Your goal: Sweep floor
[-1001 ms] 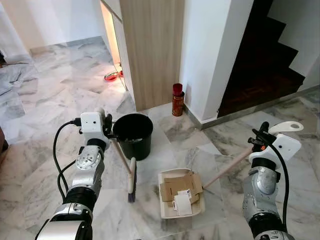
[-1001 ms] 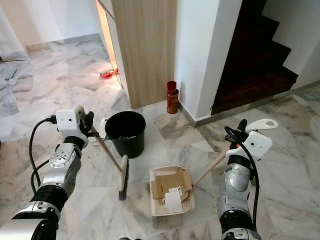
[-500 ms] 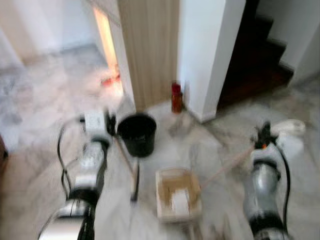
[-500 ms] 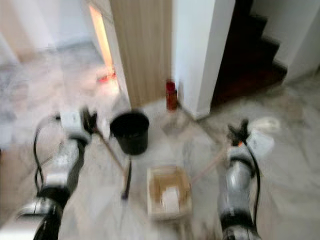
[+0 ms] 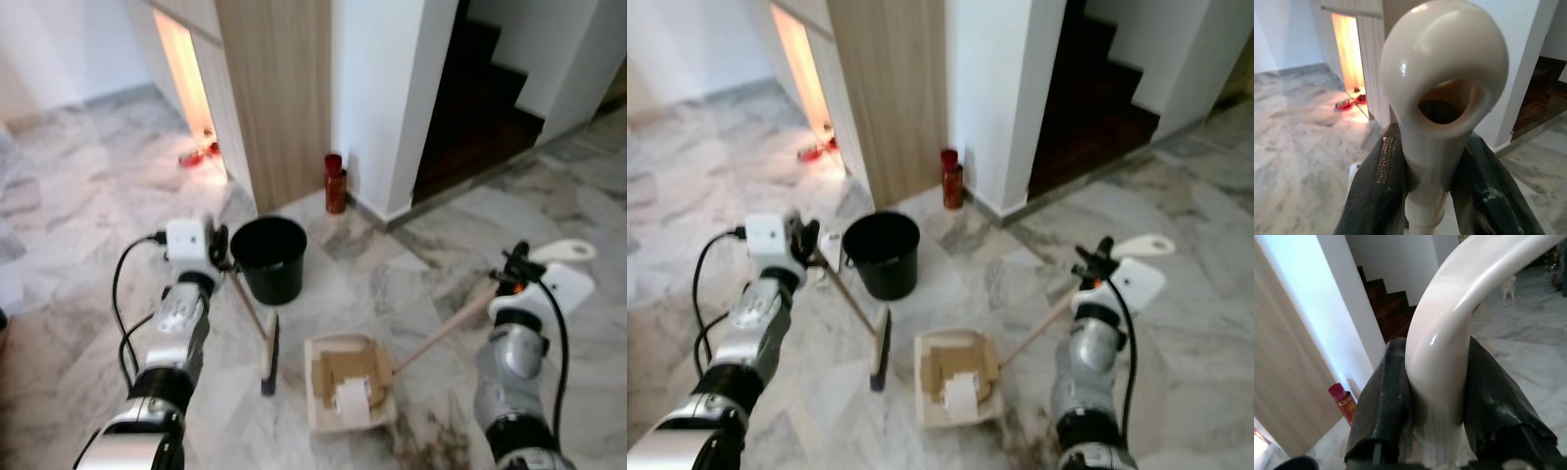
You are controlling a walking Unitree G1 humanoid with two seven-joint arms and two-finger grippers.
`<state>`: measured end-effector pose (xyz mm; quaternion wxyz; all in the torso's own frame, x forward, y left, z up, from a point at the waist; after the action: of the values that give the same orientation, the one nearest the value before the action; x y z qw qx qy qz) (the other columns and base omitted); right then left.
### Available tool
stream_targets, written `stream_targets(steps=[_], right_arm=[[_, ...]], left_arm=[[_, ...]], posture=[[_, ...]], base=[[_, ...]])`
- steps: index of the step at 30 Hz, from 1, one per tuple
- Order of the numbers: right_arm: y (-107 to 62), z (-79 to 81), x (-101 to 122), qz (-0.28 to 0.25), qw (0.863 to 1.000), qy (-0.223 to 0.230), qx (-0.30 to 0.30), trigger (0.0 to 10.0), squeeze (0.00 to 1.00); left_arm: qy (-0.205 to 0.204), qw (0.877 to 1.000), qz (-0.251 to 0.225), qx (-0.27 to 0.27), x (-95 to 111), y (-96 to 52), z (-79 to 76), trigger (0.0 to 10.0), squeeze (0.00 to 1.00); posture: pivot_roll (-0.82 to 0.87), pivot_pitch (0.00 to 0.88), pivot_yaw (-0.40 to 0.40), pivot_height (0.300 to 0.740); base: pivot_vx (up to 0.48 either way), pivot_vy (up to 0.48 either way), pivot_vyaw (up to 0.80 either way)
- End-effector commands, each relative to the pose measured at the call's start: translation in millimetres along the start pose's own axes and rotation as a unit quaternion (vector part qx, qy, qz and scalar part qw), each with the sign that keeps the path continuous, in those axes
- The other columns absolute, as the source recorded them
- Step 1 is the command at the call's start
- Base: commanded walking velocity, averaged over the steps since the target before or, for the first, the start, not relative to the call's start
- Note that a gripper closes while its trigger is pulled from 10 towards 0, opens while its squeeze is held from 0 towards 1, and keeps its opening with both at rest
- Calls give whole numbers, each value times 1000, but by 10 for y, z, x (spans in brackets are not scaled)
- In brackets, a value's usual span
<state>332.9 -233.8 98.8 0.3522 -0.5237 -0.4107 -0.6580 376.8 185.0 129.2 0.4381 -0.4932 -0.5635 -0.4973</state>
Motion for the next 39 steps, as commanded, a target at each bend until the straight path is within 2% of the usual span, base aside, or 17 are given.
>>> stream_targets(steps=[1,16,21,39], right_arm=[[66,29,120,-25,1000,19,-5,10000,0],[76,46,102,-14,1000,28,-4,10000,0],[77,50,103,-15,999,30,-3,10000,0],[62,100,88,-12,999,30,3,10000,0]], left_arm=[[5,1000,-24,-5,131,50,-31,10000,0],[6,1000,-25,-2,140,48,-13,10000,0],[6,1000,-25,-2,142,49,-13,10000,0],[12,1000,-24,-7,143,45,-22,10000,0]], posture=[[13,9,63,740],[19,14,61,740],[20,15,61,740],[28,24,64,740]], base=[[0,341,0],[0,338,0],[0,339,-800],[0,330,0]])
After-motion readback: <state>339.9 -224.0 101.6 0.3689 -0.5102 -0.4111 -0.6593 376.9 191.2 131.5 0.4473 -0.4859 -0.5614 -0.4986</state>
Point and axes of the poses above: a point about 5 cm out from each wrist's last joint towards the gripper, its own y axis pointing out of the wrist towards the gripper, its own x axis along the axis of the wrist's last joint, z = x × y, the point moved 2 cm from there along y, pointing out of the wrist towards the gripper, and after that the axes turned 6 degrees about -y, right-handed, at the moved point
